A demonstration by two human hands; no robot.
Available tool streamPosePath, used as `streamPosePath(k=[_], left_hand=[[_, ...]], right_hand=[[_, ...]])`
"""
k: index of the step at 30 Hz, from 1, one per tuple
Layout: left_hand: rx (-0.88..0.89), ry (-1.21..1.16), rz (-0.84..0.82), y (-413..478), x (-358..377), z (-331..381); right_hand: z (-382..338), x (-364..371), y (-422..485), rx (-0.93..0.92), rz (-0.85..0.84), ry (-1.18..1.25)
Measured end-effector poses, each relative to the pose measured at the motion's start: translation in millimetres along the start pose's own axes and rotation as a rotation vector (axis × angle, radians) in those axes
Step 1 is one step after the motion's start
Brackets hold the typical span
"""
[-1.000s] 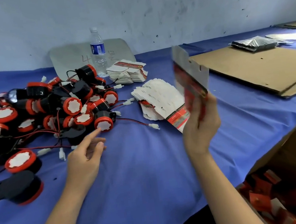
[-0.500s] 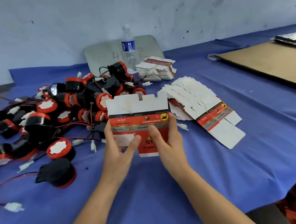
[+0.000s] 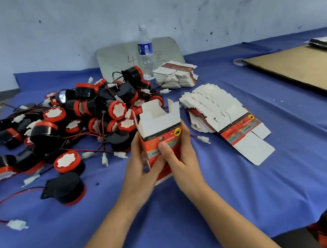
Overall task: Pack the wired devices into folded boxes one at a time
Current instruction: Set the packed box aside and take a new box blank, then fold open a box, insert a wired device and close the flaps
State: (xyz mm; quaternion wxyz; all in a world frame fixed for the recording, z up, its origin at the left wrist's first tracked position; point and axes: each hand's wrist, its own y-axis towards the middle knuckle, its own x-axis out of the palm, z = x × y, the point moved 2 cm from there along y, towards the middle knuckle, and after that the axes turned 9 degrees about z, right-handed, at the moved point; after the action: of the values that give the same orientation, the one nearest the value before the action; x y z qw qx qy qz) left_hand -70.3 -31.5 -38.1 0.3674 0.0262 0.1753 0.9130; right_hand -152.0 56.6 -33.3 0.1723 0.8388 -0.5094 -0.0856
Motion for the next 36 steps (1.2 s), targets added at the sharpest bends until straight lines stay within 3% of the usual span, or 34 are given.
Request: streamPosePath(k=[9,14,19,24,36], left_hand=[[0.004,0.035,-0.141,-11,8,13],[0.005,0.036,-0.045,-8,5,13],[0.028,-0.001,0.100,2,-2,8],[0.028,-0.001,0.069,3,-3,4],[0.002,0.097,0.008,0,-2,4]], right_hand=[[-3,3,1,-0.059,-0.087,-0.059],[-6,-3,1,-0.070,0.099,0.069],[-11,-5,-3,-0.112,0.067,0.193],[-11,-9,0,0.045,0.098,0.287],[-13,-13,2,-0.080,0.191,0.216]])
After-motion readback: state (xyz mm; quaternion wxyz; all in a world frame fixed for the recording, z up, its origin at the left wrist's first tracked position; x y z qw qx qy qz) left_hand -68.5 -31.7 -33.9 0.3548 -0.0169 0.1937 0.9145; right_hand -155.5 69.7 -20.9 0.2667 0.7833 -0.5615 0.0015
